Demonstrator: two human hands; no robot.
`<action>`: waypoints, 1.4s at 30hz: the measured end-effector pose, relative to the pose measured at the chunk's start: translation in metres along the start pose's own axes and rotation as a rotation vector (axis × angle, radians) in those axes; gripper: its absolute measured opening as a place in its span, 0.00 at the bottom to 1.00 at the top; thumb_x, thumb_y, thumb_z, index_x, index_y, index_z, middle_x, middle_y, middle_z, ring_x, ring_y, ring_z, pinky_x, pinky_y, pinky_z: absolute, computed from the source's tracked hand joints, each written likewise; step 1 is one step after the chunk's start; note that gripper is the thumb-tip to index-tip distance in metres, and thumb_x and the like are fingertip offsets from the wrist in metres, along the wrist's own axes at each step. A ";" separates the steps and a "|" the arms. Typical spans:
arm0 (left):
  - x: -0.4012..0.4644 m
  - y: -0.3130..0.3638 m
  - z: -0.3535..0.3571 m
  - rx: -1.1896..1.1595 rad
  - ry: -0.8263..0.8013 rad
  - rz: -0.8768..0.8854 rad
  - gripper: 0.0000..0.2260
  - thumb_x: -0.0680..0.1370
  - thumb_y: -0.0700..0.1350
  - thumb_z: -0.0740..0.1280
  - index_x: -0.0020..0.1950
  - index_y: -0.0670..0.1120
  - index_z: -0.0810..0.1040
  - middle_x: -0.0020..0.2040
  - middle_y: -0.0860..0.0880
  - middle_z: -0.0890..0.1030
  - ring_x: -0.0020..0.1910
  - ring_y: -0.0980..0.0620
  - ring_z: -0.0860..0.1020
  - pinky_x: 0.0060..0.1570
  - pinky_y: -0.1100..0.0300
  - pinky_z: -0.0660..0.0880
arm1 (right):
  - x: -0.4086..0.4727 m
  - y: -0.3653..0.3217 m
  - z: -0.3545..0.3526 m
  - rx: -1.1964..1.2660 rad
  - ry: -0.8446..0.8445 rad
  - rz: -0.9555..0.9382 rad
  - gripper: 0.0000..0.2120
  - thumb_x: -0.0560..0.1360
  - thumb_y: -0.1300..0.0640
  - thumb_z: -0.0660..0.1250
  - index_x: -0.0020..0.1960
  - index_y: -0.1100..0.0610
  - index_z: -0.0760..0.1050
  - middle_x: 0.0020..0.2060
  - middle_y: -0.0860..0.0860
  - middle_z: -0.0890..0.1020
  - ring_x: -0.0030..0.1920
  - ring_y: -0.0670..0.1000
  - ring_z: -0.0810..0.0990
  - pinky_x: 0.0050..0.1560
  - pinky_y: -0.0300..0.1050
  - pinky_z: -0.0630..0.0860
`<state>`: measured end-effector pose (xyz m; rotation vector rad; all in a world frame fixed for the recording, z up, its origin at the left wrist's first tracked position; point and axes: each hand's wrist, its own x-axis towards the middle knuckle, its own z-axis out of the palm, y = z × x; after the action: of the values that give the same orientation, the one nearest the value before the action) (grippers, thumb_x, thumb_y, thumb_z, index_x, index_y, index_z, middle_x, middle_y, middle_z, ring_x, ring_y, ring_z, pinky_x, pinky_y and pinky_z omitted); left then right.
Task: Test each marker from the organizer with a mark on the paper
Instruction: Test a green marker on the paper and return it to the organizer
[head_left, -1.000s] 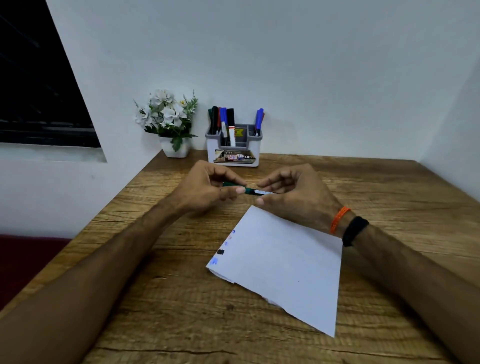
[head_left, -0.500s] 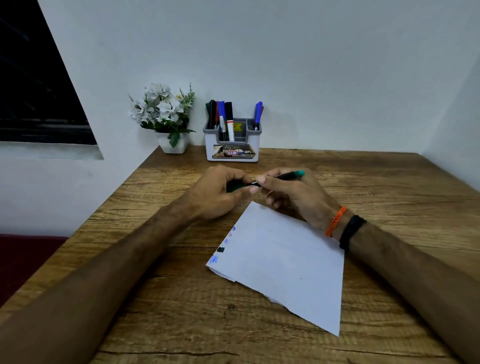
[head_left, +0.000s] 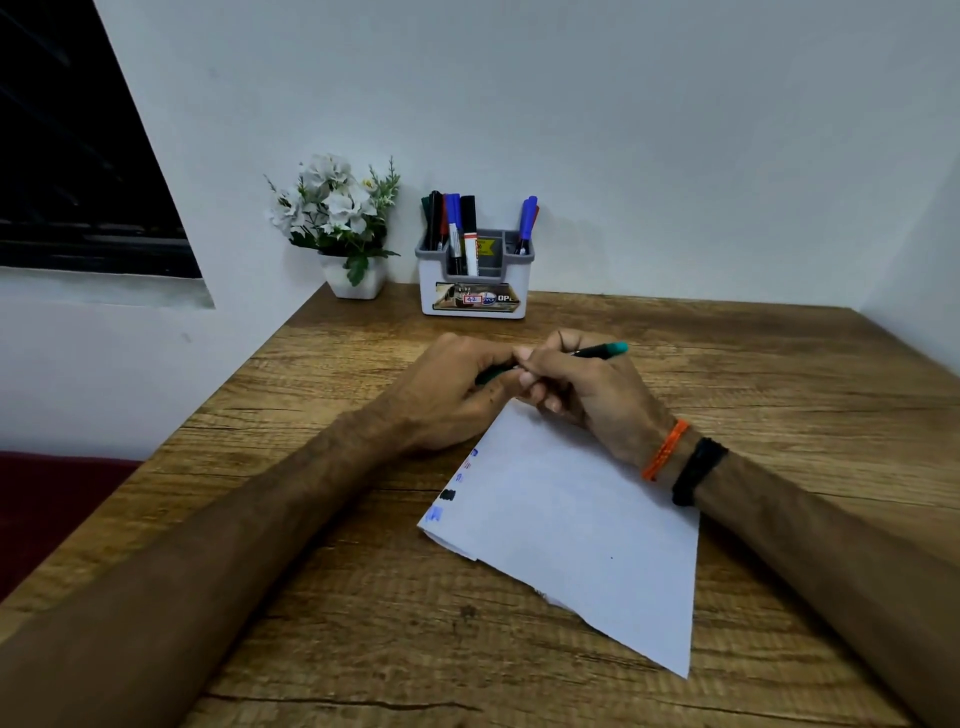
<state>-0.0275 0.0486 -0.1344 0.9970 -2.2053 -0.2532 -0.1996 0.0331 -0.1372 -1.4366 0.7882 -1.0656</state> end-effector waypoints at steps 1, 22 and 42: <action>0.000 0.000 0.000 -0.004 0.011 0.006 0.09 0.80 0.46 0.63 0.44 0.60 0.76 0.30 0.61 0.76 0.27 0.57 0.72 0.28 0.67 0.64 | 0.000 -0.001 0.000 0.019 -0.008 -0.006 0.13 0.76 0.63 0.69 0.33 0.59 0.74 0.28 0.51 0.81 0.23 0.44 0.72 0.25 0.34 0.69; -0.006 -0.018 -0.009 0.008 -0.041 -0.223 0.22 0.72 0.66 0.67 0.55 0.51 0.81 0.42 0.59 0.81 0.38 0.62 0.76 0.34 0.65 0.67 | 0.000 -0.003 -0.012 -0.017 0.017 -0.062 0.06 0.71 0.57 0.70 0.43 0.59 0.79 0.30 0.56 0.81 0.26 0.49 0.77 0.29 0.38 0.73; -0.009 -0.031 -0.017 -0.010 -0.096 -0.302 0.06 0.74 0.52 0.72 0.50 0.59 0.82 0.41 0.64 0.79 0.41 0.71 0.75 0.40 0.66 0.67 | -0.008 -0.008 -0.008 -0.047 -0.085 0.041 0.09 0.78 0.67 0.64 0.44 0.61 0.82 0.32 0.55 0.83 0.30 0.49 0.82 0.29 0.38 0.77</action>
<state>0.0059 0.0360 -0.1402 1.3365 -2.1294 -0.4566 -0.2111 0.0386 -0.1305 -1.4889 0.7828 -0.9540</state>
